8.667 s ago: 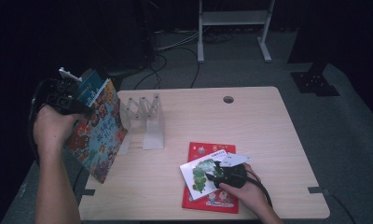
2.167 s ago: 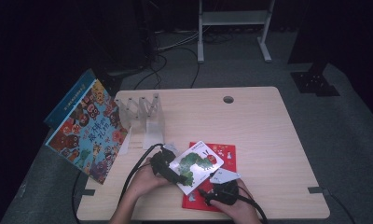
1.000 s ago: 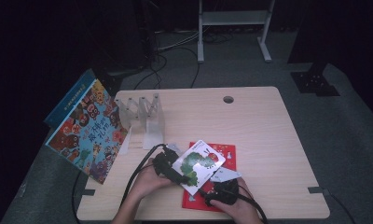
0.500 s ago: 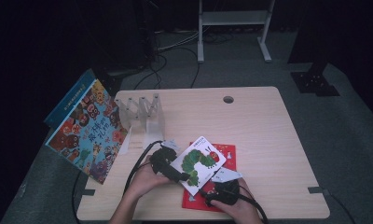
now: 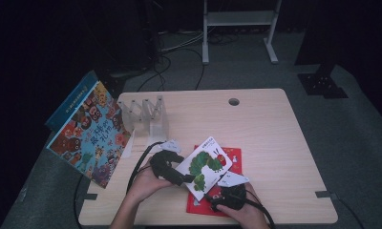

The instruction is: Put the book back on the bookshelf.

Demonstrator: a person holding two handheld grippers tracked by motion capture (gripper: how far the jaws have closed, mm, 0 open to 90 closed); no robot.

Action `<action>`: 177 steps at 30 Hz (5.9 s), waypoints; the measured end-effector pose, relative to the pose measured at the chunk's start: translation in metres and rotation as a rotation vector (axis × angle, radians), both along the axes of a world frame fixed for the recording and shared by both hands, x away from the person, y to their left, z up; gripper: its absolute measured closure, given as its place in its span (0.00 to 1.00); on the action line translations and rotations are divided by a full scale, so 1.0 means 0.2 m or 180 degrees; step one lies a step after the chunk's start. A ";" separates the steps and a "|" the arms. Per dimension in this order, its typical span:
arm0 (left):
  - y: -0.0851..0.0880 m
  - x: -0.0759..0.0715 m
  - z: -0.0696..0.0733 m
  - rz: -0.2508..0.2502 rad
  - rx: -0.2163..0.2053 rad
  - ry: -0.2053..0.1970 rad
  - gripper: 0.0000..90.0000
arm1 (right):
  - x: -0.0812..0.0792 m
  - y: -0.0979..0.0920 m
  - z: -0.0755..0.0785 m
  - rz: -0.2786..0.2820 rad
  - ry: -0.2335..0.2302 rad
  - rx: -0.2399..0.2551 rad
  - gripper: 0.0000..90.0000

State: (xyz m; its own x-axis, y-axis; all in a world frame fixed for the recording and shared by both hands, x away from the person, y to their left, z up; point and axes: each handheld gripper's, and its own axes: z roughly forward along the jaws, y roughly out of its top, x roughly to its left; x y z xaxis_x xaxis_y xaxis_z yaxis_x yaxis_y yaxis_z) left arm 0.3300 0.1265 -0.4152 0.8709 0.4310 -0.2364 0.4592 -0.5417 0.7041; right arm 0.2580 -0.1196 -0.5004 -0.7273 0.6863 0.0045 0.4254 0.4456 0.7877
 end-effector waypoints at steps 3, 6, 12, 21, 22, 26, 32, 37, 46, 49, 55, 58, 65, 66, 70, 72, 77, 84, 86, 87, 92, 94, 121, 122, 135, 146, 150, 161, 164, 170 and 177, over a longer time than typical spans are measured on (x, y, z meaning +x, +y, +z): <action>0.01 -0.01 0.03 -0.0038 -0.0108 -0.0015 0.15 | 0.00 0.00 0.00 -0.0003 0.0006 0.0003 0.11; 0.01 -0.02 0.04 -0.0072 -0.0146 -0.0047 0.18 | 0.00 0.00 0.00 0.0001 0.0004 0.0006 0.11; 0.00 -0.04 0.07 -0.0255 -0.0298 -0.0006 0.30 | 0.00 -0.01 0.00 0.0001 0.0004 0.0013 0.11; -0.14 -0.07 0.00 -0.0339 0.0201 -0.0052 0.47 | 0.01 0.00 0.00 -0.0008 0.0000 0.0005 0.11; -0.14 -0.07 0.00 -0.0334 0.0223 -0.0084 0.50 | 0.01 0.00 0.00 -0.0005 -0.0001 0.0004 0.11; -0.13 -0.07 0.00 -0.0305 0.0261 -0.0137 0.64 | 0.01 0.00 0.00 -0.0004 0.0001 0.0006 0.11; -0.13 -0.06 0.00 -0.0288 0.0252 -0.0184 0.69 | 0.01 -0.01 0.00 0.0011 -0.0001 0.0007 0.12; -0.13 -0.05 0.04 -0.0264 0.0346 -0.0423 0.76 | 0.02 -0.01 0.00 0.0024 -0.0016 0.0021 0.14; -0.13 -0.05 0.05 -0.0329 0.0369 -0.0538 0.80 | 0.02 -0.01 0.00 0.0032 -0.0014 0.0019 0.14; -0.13 -0.06 0.01 -0.0350 0.0373 -0.0508 0.77 | 0.02 -0.01 0.00 0.0039 -0.0008 0.0021 0.14; -0.12 -0.05 -0.05 -0.0382 0.0269 -0.0532 0.75 | 0.02 -0.01 0.00 0.0055 -0.0027 0.0012 0.14; -0.12 -0.04 -0.10 -0.0386 0.0251 -0.0560 0.74 | 0.02 -0.01 0.00 0.0056 -0.0026 0.0017 0.14; -0.11 -0.03 -0.12 -0.0389 0.0164 -0.0537 0.78 | 0.02 -0.01 0.00 0.0054 -0.0011 0.0023 0.14; -0.11 -0.03 -0.12 -0.0377 0.0151 -0.0540 0.78 | 0.02 -0.01 0.00 0.0059 -0.0026 0.0020 0.14; -0.11 -0.03 -0.12 -0.0301 0.0155 -0.0536 0.83 | 0.02 -0.01 0.00 0.0061 -0.0022 0.0021 0.14; -0.11 -0.03 -0.12 -0.0278 0.0151 -0.0540 0.83 | 0.02 -0.01 0.00 0.0061 -0.0023 0.0022 0.14; -0.10 -0.03 -0.11 -0.0259 0.0137 -0.0581 0.84 | 0.02 -0.01 0.00 0.0057 -0.0009 0.0026 0.14; -0.07 -0.03 -0.07 -0.0209 0.0037 -0.0575 0.84 | 0.02 -0.01 0.00 0.0059 -0.0006 0.0020 0.14; -0.05 -0.03 -0.06 -0.0209 -0.0009 -0.0615 0.84 | 0.02 -0.01 0.00 0.0057 0.0002 0.0021 0.14; -0.04 -0.03 -0.05 -0.0213 -0.0012 -0.0581 0.84 | 0.02 -0.01 0.00 0.0059 -0.0001 0.0020 0.14; 0.01 -0.04 -0.02 -0.0152 -0.0065 -0.0594 0.84 | 0.03 -0.01 0.00 0.0057 -0.0005 0.0017 0.14; 0.05 -0.04 0.00 -0.0113 -0.0116 -0.0589 0.84 | 0.03 -0.01 0.00 0.0065 -0.0034 0.0016 0.14; 0.62 -0.18 0.10 0.0620 -0.0303 -0.0609 0.84 | 0.04 -0.01 0.00 0.0065 -0.0016 0.0019 0.14; 0.64 -0.18 0.10 0.0654 -0.0281 -0.0603 0.84 | 0.04 -0.01 0.00 0.0067 -0.0022 0.0018 0.14; 0.87 -0.21 0.08 0.1086 -0.0283 -0.0659 0.84 | 0.04 -0.01 0.00 0.0054 -0.0018 0.0019 0.14; 0.89 -0.14 0.09 0.1341 -0.0187 -0.0761 0.84 | 0.04 -0.01 0.00 0.0054 -0.0017 0.0020 0.14; 0.86 -0.07 0.09 0.1400 -0.0183 -0.0800 0.84 | 0.05 -0.01 0.00 0.0052 -0.0016 0.0020 0.14; 0.76 0.13 0.08 0.1614 -0.0200 -0.0892 0.84 | 0.05 -0.01 0.00 0.0055 -0.0013 0.0024 0.14; 0.74 0.18 0.06 0.1696 -0.0199 -0.0911 0.84 | 0.05 -0.01 0.00 0.0053 -0.0013 0.0023 0.14; 0.70 0.25 0.03 0.1785 -0.0197 -0.0935 0.84 | 0.05 -0.01 0.00 0.0058 -0.0016 0.0017 0.14; 0.68 0.27 0.01 0.1832 -0.0131 -0.0968 0.84 | 0.05 -0.01 0.00 0.0048 -0.0010 0.0022 0.14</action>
